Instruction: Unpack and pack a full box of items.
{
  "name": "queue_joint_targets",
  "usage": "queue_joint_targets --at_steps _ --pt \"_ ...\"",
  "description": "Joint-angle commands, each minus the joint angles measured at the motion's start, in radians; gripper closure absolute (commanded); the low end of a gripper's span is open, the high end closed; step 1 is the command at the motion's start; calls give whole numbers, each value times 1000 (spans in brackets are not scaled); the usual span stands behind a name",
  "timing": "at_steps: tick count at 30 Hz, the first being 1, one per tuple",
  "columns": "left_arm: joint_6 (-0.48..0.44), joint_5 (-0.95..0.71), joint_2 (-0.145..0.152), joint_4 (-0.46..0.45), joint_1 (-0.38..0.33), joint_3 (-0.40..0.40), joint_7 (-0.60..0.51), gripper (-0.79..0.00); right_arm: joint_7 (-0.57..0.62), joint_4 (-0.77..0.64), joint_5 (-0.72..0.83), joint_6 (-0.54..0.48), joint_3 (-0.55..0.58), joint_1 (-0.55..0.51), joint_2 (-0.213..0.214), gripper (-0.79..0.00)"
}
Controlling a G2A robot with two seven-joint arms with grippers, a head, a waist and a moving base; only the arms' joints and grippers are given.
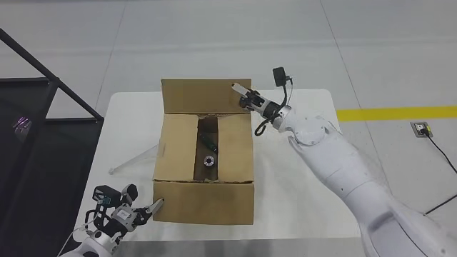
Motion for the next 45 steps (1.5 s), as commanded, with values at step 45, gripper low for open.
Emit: queue_joint_targets --at_steps 45 --pt "-4 -128 3 -48 40 -41 156 -785 210 -201 -280 308 -29 -42 -91 -785"
